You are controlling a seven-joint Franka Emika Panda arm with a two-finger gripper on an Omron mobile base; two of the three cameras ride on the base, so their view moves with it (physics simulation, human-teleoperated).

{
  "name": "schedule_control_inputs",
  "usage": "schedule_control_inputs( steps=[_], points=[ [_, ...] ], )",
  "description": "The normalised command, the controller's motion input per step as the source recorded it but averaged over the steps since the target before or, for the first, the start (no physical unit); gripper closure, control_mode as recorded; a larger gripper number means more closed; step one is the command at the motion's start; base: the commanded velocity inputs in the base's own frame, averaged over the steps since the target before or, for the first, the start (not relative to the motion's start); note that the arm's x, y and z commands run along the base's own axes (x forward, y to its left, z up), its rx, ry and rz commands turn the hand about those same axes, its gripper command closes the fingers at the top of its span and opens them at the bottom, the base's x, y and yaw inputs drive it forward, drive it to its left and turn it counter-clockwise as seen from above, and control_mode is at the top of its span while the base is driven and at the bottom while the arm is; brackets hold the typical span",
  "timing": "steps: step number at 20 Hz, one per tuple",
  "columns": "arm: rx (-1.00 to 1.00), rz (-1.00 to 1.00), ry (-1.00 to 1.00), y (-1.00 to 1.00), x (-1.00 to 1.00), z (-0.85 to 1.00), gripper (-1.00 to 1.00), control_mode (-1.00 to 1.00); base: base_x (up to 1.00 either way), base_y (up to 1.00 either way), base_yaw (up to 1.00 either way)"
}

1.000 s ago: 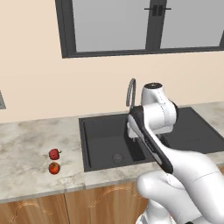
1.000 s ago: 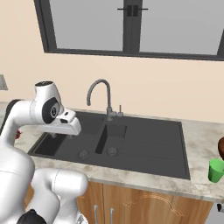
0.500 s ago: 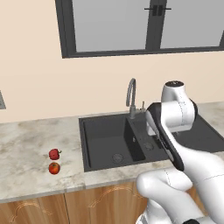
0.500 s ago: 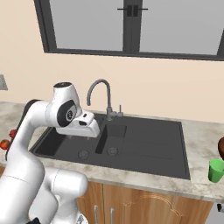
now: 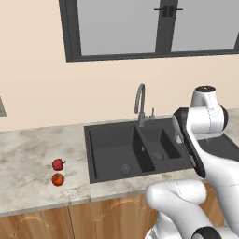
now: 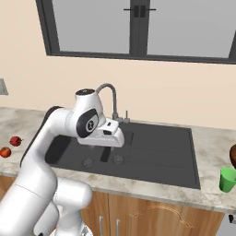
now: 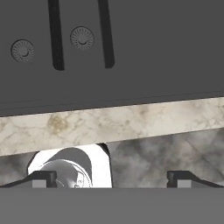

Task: Remove the bell pepper and apple from the sink. Then move the bowl and cup from the counter to the sink for washing.

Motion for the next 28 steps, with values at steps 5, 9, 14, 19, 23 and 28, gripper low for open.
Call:
schedule_control_inputs(
  steps=[5,9,14,19,23,28],
  points=[
    [0.0,0.01,0.0,-0.55,0.01,-0.05,-1.0,-1.0,0.0,0.0,0.0],
    [0.04,0.13,0.07,-0.32,0.1,-0.09,-1.0,-1.0,0.0,0.0,0.0],
    [0.16,0.07,0.06,-0.37,0.08,-0.03,-1.0,-1.0,0.0,0.0,0.0],
    [0.06,0.0,0.01,-0.52,0.01,0.0,-1.0,-1.0,0.0,0.0,0.0],
    [0.0,0.0,0.0,-0.55,0.0,0.0,-1.0,-1.0,0.0,0.0,0.0],
    [0.0,-0.01,0.01,-0.57,0.02,0.0,-1.0,-1.0,0.0,0.0,0.0]
  ],
)
